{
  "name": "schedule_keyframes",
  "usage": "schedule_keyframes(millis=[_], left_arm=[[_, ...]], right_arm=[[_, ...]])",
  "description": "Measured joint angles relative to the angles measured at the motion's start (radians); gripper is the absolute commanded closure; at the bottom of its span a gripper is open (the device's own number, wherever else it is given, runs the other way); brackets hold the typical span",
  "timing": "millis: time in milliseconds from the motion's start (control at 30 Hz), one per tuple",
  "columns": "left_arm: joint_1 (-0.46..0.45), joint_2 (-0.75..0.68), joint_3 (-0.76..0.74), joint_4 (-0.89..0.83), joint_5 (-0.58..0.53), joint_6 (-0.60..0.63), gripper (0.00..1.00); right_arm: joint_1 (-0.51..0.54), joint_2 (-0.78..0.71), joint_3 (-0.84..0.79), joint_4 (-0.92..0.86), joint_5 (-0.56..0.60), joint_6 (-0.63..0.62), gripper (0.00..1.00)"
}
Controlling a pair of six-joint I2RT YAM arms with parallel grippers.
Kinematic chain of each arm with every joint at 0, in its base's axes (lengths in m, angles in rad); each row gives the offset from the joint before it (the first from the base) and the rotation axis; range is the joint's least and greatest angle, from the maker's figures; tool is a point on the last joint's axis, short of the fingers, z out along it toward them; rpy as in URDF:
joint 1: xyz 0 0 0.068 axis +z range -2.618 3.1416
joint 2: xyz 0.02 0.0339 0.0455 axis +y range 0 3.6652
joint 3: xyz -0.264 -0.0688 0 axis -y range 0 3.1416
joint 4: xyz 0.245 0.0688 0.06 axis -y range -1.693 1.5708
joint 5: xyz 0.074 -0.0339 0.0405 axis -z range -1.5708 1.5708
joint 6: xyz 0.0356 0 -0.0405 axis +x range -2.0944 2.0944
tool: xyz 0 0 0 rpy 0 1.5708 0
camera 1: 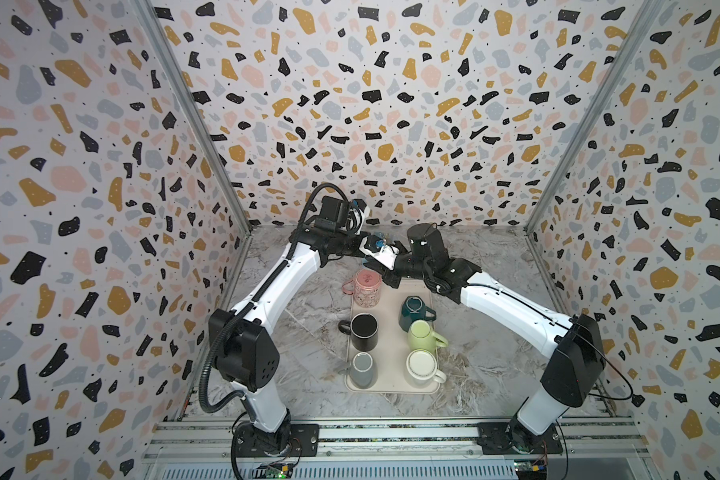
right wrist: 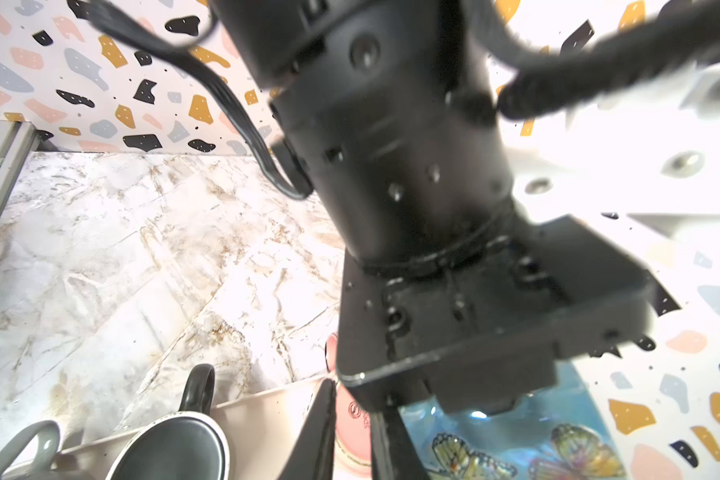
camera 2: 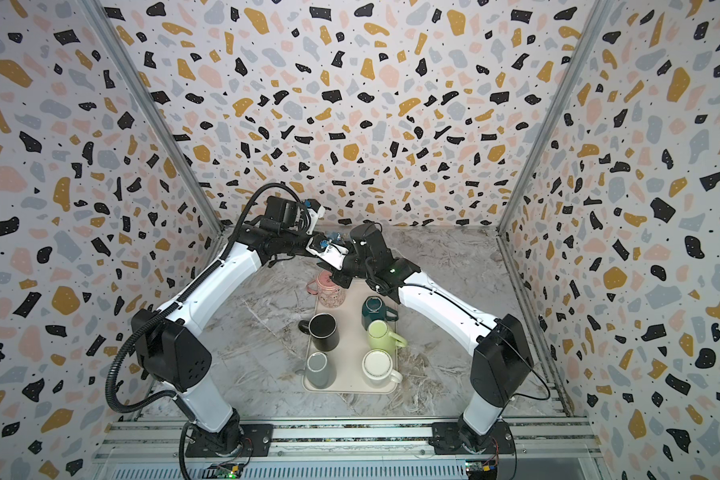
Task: Turn the mug right side up
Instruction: 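Open the right gripper and pull it back while the left gripper carries the mug away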
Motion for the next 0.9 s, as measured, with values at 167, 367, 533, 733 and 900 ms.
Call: schedule_keyframes(millis=[167,367,533,733,900], left_arm=[[0.021,0.004,0.0,0.017,0.0,-0.004,1.0],[0.08,0.004,-0.003,0.078,-0.001,-0.012,1.0],[0.126,-0.01,-0.053,0.193,-0.025,-0.018,1.0],[0.155,-0.095,-0.269,0.379,-0.086,-0.019,1.0],[0.18,-0.134,-0.443,0.549,-0.137,-0.045,1.0]], right_arm=[[-0.007,-0.002,0.013,0.011,0.018,-0.005,0.86],[-0.048,-0.018,0.003,0.032,0.043,0.019,0.88],[-0.086,-0.055,-0.011,0.057,0.055,0.051,0.89],[-0.108,-0.108,-0.054,0.099,0.072,0.085,0.89],[-0.12,-0.13,-0.092,0.11,0.079,0.106,0.9]])
